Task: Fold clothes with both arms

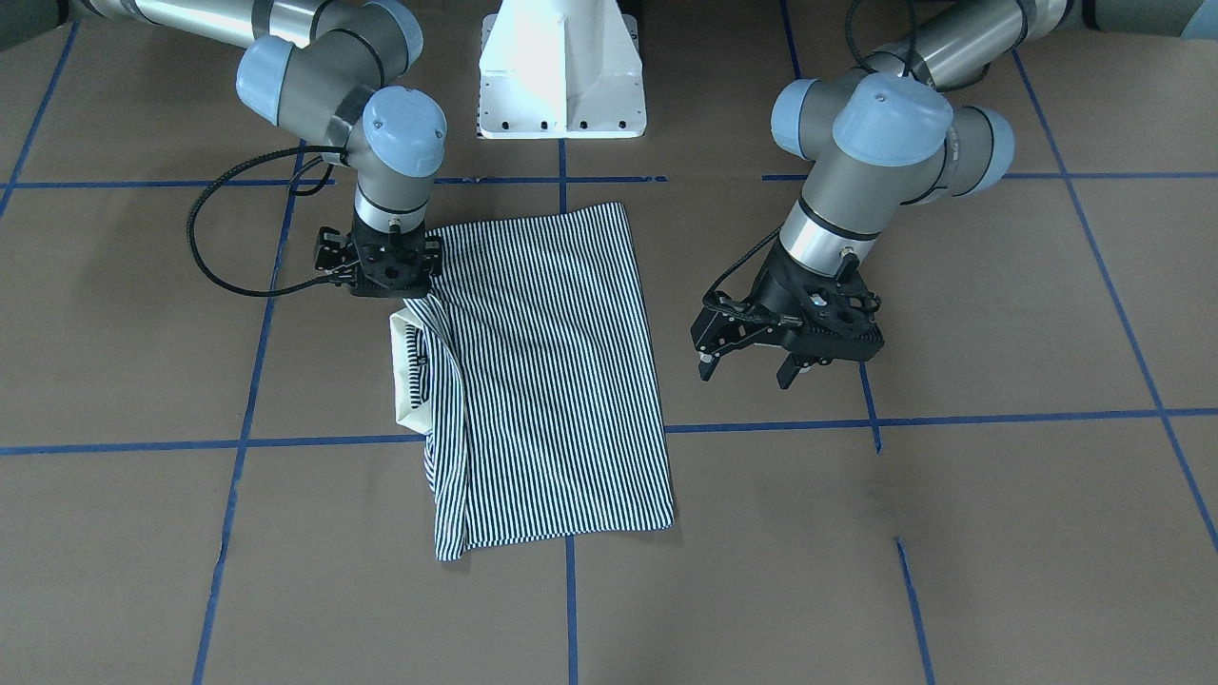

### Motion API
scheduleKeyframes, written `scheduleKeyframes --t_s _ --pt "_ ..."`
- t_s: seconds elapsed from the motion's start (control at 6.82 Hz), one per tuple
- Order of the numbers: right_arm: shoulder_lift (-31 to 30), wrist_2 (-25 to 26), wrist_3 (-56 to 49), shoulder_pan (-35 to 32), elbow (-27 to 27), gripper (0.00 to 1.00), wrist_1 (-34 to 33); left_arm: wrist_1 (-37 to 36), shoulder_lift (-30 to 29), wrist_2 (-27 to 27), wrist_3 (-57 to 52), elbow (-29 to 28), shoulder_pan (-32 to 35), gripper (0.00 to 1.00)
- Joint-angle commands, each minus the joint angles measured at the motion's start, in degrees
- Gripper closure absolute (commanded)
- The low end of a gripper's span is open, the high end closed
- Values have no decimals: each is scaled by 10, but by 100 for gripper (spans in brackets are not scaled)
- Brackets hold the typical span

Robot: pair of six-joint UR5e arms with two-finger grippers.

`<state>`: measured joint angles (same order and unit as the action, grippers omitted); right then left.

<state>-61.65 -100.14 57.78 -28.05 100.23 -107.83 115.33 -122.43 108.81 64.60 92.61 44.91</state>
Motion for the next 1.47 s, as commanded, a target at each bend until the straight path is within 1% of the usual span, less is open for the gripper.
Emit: scheduleKeyframes --t_s 0.0,0.29,0.44,0.59,0.88,1.03,1.17,1.32 --pt "-31 3 -41 -33 4 0 1 17 0 0 0 -11 0 0" --pt "-52 4 -69 -49 7 0 7 18 1 0 -1 -12 0 0" --pt "-44 8 -84 -59 4 0 7 18 1 0 -4 -13 1 0" --pt "-12 7 -119 -73 -5 0 9 18 -1 1 -4 -11 1 0" --pt "104 -1 -129 -96 -65 0 11 17 0 6 -4 -3 3 0" --pt "143 -13 -128 -98 -105 0 47 14 3 4 -4 21 3 0" --pt "165 -26 -128 -99 -156 0 92 10 5 4 -4 48 6 0" --pt "168 -28 -131 -99 -185 0 110 11 5 4 -2 54 6 0"
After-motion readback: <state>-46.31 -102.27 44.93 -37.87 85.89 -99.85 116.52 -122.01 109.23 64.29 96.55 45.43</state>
